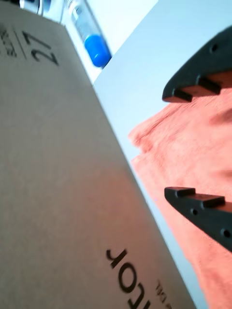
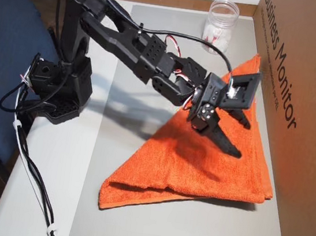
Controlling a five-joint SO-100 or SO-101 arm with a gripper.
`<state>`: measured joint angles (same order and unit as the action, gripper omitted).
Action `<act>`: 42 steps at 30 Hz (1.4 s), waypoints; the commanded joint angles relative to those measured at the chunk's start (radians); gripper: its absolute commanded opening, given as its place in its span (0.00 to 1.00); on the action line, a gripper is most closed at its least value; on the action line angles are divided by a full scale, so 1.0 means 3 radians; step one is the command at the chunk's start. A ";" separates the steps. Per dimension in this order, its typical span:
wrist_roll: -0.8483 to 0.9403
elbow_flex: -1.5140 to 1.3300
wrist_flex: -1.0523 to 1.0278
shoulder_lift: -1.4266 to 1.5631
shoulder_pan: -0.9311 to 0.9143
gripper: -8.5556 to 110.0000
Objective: Fold the blanket.
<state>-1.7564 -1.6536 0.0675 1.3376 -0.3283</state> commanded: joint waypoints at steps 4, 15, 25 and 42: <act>-0.0322 -0.0527 0.0020 0.0782 -0.0220 0.21; -0.0910 -0.1084 0.0020 0.1447 -0.0389 0.21; -0.1698 -0.1355 -0.0097 0.1877 -0.0465 0.21; -0.2858 -0.1375 -0.2465 0.2679 -0.0900 0.21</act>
<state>-2.5740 -2.0739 -0.6075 2.0939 -0.5752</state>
